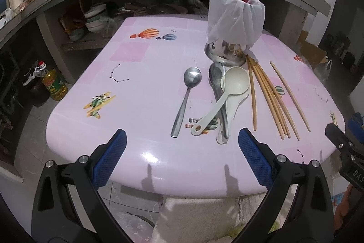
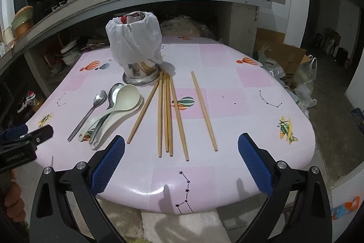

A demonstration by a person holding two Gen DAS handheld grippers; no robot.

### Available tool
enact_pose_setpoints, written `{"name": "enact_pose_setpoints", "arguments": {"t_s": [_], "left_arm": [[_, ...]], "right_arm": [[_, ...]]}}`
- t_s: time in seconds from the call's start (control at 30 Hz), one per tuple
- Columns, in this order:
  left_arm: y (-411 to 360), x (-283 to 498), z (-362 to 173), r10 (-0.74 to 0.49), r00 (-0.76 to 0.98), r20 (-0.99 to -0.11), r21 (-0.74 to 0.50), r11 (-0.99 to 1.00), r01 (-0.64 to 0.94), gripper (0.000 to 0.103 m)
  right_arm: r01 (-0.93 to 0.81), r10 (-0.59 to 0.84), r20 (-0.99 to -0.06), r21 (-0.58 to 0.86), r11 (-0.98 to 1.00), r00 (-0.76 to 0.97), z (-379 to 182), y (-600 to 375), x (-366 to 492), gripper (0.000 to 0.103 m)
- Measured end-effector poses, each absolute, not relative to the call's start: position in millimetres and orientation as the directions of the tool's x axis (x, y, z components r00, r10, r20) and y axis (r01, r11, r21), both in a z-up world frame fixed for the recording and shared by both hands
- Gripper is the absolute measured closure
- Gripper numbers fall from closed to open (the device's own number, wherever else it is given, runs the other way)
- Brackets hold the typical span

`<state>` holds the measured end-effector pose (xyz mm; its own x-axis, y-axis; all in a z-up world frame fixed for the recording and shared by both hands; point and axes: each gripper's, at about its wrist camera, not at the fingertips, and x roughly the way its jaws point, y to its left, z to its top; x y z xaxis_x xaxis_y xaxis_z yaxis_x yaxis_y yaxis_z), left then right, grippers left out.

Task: Organize utensils
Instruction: 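Move both tools toward the spoons beside the bag-lined steel holder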

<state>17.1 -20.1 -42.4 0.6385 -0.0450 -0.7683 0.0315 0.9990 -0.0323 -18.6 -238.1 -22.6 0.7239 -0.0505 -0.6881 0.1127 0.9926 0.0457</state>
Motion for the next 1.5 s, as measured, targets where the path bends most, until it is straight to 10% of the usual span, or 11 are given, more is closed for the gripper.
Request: {"name": "enact_pose_setpoints", "arguments": {"t_s": [1.5], "left_arm": [[-68,104,-80,-0.192,0.536,-0.822,-0.137,0.98,0.141,0.008]], "right_arm": [[0.028,0.098,-0.695,0.167,0.986,0.712,-62,-271,70,0.006]]}}
